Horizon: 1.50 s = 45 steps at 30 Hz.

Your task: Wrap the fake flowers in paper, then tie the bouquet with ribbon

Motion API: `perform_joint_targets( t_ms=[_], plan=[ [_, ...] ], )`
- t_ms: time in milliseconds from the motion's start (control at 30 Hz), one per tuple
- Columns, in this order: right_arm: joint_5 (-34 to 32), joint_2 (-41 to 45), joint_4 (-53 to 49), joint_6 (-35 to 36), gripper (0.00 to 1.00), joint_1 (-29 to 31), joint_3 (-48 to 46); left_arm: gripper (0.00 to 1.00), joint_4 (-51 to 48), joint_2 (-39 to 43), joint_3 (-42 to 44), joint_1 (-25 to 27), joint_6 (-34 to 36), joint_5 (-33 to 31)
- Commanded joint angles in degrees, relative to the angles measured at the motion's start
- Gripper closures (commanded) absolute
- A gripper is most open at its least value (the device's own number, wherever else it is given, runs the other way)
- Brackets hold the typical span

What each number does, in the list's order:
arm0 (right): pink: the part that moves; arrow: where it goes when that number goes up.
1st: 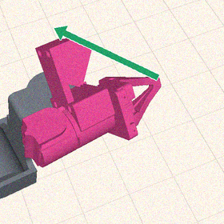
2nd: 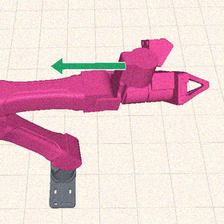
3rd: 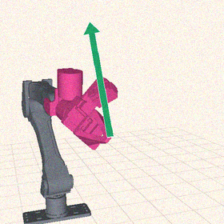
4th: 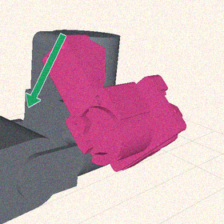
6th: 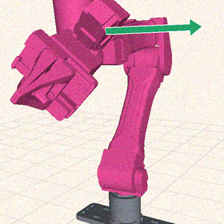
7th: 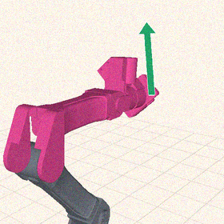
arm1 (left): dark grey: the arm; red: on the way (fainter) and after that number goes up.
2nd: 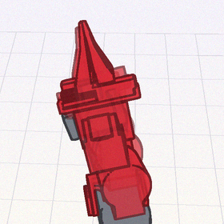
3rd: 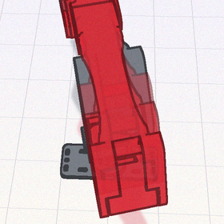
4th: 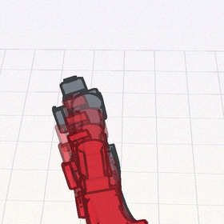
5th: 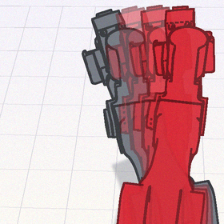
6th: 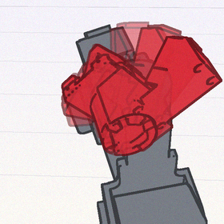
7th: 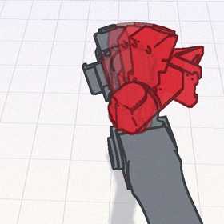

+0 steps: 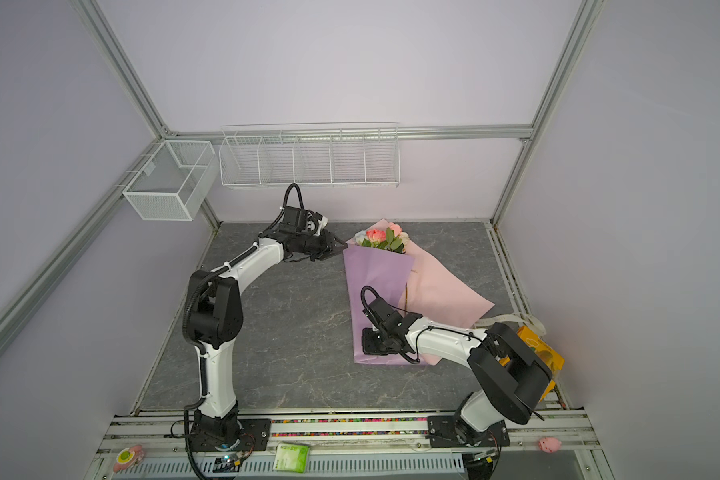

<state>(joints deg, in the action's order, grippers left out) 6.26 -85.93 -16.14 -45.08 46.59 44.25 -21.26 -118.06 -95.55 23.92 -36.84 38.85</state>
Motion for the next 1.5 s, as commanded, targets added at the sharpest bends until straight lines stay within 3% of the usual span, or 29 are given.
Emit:
perform_joint_targets(
  t_ms=[0,167,400,567,633,733,900,1233,1467],
  plan=[
    [-3.60,5.00,-2.42,-2.23,0.79,-0.42,-1.01,0.66,3.94,2.20,9.20,3.68,-0.30,0.47],
    [-9.29,14.85,-8.99,-4.51,0.75,-2.94,-4.25,0.70,7.12,5.59,17.53,11.92,-2.00,-1.40],
    [-11.01,32.52,-20.80,-7.06,0.70,-14.36,-11.64,0.76,12.04,7.21,25.54,22.70,-4.94,-4.12],
    [-5.75,43.54,-25.78,-4.37,0.69,-28.26,-17.44,0.76,12.56,9.92,27.58,28.36,-5.51,-8.50],
    [0.16,46.35,-25.18,-2.10,0.69,-35.44,-19.69,0.77,13.23,10.30,28.25,31.01,-5.92,-9.62],
    [7.05,47.02,-25.14,1.29,0.69,-43.89,-21.08,0.77,13.52,9.87,28.62,33.48,-6.02,-10.53],
    [13.11,43.43,-23.10,5.69,0.65,-50.40,-21.33,0.79,15.01,8.61,29.64,34.25,-7.29,-9.77],
    [14.27,35.86,-19.35,8.99,0.57,-54.19,-20.88,0.81,14.50,6.14,29.68,36.80,-6.37,-9.03],
    [15.55,35.09,-14.71,10.31,0.55,-56.42,-21.99,0.81,13.26,3.66,28.95,36.81,-5.99,-8.66]
  ],
)
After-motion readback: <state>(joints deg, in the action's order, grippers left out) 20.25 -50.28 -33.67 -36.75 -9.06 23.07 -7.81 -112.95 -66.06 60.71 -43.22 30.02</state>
